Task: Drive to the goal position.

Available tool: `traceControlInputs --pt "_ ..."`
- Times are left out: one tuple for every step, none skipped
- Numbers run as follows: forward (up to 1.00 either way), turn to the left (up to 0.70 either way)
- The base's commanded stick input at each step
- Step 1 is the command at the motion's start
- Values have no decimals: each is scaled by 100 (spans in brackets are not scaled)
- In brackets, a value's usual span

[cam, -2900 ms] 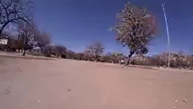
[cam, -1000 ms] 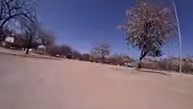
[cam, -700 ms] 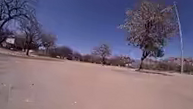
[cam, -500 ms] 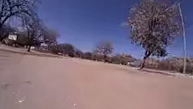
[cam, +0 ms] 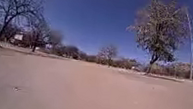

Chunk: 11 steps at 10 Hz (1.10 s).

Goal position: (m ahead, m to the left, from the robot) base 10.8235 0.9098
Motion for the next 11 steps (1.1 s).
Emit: traceControlInputs --pt "100 0" --pt "100 0" --pt "100 0" --pt "100 0" --pt "100 0" --pt "100 0" --pt "100 0" --pt "100 0" --pt "100 0" --pt "100 -17" --pt "100 -27"
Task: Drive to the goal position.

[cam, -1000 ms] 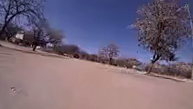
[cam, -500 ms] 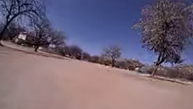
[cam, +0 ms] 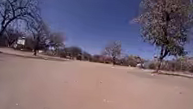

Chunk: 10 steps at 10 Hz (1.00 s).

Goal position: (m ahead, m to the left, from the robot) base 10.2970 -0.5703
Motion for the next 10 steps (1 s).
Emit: traceControlInputs --pt "100 -27" --pt "100 -27" --pt "100 -7" --pt "100 0" --pt "100 0" --pt "100 0" --pt "100 0" --pt "100 0" --pt "100 0" --pt "100 0"
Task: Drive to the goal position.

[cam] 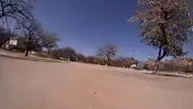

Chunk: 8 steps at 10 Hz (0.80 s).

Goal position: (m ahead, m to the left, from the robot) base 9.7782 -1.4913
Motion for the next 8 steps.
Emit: traceControlInputs --pt "100 0" --pt "100 0" --pt "100 0" --pt "100 0" --pt "100 0" --pt "100 0" --pt "100 0" --pt "100 0"
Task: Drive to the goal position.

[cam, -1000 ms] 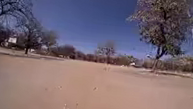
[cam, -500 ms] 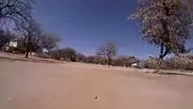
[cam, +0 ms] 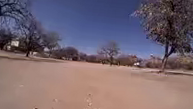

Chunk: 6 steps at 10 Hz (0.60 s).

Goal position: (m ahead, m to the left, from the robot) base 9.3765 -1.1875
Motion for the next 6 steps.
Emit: traceControlInputs --pt "100 0" --pt "100 0" --pt "100 0" --pt "100 0" --pt "100 0" --pt "100 0"
